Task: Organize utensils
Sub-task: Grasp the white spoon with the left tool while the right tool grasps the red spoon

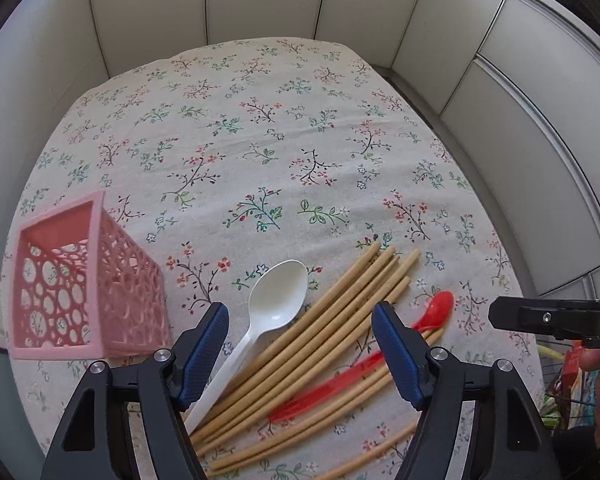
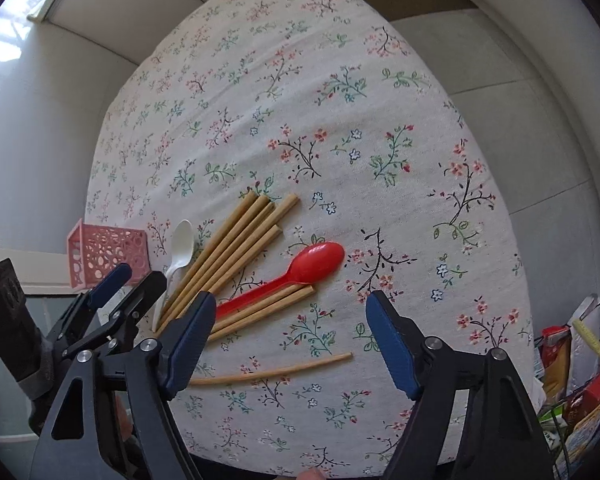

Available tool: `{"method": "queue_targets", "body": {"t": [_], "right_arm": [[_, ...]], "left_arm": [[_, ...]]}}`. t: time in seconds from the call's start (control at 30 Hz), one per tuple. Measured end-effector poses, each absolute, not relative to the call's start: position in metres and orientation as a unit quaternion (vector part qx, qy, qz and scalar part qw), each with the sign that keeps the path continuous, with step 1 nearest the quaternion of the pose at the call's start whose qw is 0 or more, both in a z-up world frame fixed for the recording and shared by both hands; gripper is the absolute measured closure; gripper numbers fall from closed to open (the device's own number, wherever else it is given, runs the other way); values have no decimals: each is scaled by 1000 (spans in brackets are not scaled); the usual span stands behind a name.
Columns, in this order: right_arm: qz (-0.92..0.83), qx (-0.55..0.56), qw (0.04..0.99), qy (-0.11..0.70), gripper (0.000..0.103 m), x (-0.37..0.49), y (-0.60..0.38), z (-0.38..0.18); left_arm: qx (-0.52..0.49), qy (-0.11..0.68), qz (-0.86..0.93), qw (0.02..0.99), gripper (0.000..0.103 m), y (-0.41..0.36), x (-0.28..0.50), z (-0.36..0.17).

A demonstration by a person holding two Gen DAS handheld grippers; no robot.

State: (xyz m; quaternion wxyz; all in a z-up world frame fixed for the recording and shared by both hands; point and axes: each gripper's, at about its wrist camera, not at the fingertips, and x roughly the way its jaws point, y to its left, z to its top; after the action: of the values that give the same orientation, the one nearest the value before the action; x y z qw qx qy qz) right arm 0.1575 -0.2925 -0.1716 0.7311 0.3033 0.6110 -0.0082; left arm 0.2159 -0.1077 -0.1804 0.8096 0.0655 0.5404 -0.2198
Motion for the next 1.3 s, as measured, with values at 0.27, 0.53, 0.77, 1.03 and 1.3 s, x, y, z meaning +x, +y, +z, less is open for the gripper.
{"method": "queue_targets", "body": {"t": [0.27, 0.53, 0.77, 1.03, 1.3], "right_arm": [[-20, 323, 708, 627, 27, 163, -309, -192], [-21, 345, 690, 636, 27, 164, -319, -208], [-1, 379, 667, 641, 38, 171, -311, -223], [-20, 379, 662, 646, 52, 183, -294, -234], [-114, 319, 696, 634, 63, 194, -269, -224]], "left_arm": [[81, 564, -196, 798, 35, -121, 241, -216], [78, 569, -173, 800, 66, -115, 253, -227], [63, 544, -194, 814, 69, -113, 238, -203], [51, 485, -217, 846, 69, -107, 207, -153], [45, 459, -218, 860, 69, -87, 186, -132]]}}
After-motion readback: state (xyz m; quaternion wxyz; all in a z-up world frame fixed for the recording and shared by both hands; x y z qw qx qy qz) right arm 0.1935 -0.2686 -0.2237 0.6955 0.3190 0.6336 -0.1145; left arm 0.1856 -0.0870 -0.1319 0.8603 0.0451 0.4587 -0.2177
